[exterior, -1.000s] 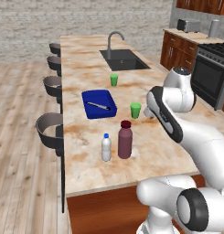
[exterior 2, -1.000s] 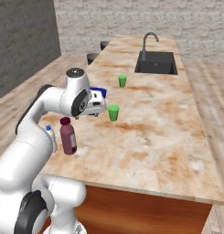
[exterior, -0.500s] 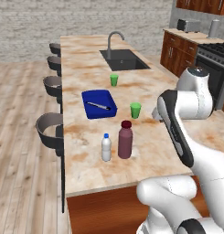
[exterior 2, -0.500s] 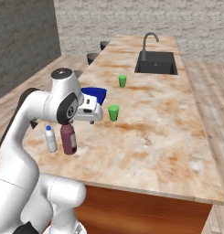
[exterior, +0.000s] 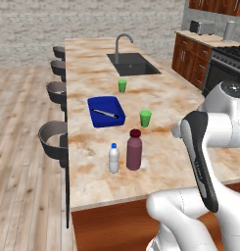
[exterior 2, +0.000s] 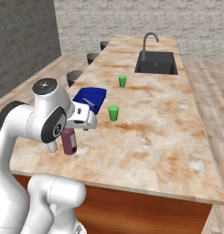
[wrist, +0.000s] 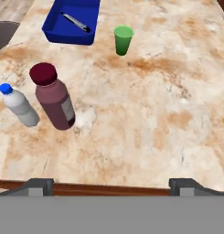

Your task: Place the drinks on the dining counter in a tight cluster.

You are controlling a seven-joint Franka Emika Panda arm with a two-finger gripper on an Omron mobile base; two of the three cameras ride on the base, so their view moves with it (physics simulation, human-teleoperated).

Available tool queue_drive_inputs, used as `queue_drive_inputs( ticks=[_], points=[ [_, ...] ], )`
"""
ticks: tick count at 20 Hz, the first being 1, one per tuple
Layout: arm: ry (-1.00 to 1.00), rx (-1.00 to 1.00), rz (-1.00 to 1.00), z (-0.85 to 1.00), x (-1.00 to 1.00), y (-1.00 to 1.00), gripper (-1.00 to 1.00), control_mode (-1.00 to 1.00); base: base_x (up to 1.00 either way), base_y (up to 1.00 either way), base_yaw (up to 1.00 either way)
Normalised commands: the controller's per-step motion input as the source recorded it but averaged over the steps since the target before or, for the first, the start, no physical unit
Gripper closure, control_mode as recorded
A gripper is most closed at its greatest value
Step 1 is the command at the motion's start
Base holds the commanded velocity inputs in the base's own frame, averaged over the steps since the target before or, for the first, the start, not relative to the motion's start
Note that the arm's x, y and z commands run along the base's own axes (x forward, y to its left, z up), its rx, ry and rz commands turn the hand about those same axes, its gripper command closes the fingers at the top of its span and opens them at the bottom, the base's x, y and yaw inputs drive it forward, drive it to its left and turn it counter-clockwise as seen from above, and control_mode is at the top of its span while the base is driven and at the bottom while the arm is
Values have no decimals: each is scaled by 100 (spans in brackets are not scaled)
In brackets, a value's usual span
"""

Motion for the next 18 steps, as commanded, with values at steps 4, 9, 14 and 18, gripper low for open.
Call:
queue_drive_inputs(
  ticks=[4, 9, 14, 18],
  points=[
    [0, 0, 0, 0, -3, 0, -100, -100, 0, 0, 0],
    [0, 0, 0, 0, 0, 0, -100, 100, -21, -12, -4],
    [0, 0, 0, 0, 0, 0, -100, 100, -85, -55, -24],
    [0, 0, 0, 0, 0, 0, -100, 100, -11, -72, -59]
  ],
)
